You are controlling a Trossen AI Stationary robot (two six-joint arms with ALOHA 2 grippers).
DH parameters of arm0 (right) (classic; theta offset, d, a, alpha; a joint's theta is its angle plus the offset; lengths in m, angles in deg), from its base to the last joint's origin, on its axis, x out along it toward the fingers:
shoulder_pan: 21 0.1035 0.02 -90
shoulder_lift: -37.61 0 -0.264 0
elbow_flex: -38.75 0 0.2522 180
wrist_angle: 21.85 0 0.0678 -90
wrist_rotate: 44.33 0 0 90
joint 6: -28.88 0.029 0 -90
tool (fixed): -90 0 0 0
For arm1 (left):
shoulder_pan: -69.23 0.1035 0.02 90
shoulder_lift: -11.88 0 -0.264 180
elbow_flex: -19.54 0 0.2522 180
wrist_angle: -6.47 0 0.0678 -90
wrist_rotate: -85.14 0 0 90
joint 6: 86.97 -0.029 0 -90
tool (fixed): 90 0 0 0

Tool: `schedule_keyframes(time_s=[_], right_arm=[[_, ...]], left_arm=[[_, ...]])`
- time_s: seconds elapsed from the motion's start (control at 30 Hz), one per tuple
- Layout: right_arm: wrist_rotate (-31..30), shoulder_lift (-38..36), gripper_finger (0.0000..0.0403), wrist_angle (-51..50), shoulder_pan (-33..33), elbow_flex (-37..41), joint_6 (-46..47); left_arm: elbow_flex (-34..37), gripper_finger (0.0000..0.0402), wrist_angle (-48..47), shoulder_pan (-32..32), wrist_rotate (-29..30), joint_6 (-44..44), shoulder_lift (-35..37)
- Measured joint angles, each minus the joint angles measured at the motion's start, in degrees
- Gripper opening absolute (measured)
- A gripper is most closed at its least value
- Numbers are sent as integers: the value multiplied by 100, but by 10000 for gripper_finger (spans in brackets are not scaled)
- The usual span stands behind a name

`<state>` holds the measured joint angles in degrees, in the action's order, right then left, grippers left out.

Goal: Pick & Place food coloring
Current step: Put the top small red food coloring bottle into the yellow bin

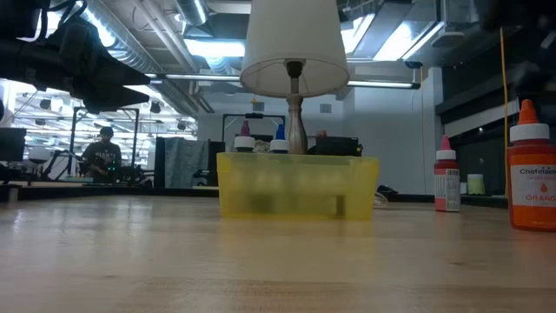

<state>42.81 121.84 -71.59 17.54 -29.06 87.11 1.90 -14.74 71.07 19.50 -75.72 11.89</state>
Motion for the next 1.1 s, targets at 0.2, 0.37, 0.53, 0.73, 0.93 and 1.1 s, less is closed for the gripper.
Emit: schedule_keyframes(time_s=[0.2, 0.37, 0.53, 0.73, 0.93, 1.1], right_arm=[[-1, 0, 67, -417, -431, -491, -1007], [-1, 0, 66, -889, -896, -936, -1789], [-5, 0, 68, -1267, -1416, -1373, -2494], [-4, 2, 66, -1365, -2171, -1649, -3337], [28, 241, 68, -1377, -2919, -1810, -4017], [236, 731, 69, -1375, -3345, -2035, -4407]], left_arm=[[0, 311, 0, 0, 0, 0, 0], [0, 312, -1, 0, 0, -2, 0], [0, 311, -1, 1, 0, 0, 0], [0, 311, 1, 2, 0, 0, 0], [0, 313, -1, 1, 0, 0, 0], [0, 311, -1, 1, 0, 0, 0]])
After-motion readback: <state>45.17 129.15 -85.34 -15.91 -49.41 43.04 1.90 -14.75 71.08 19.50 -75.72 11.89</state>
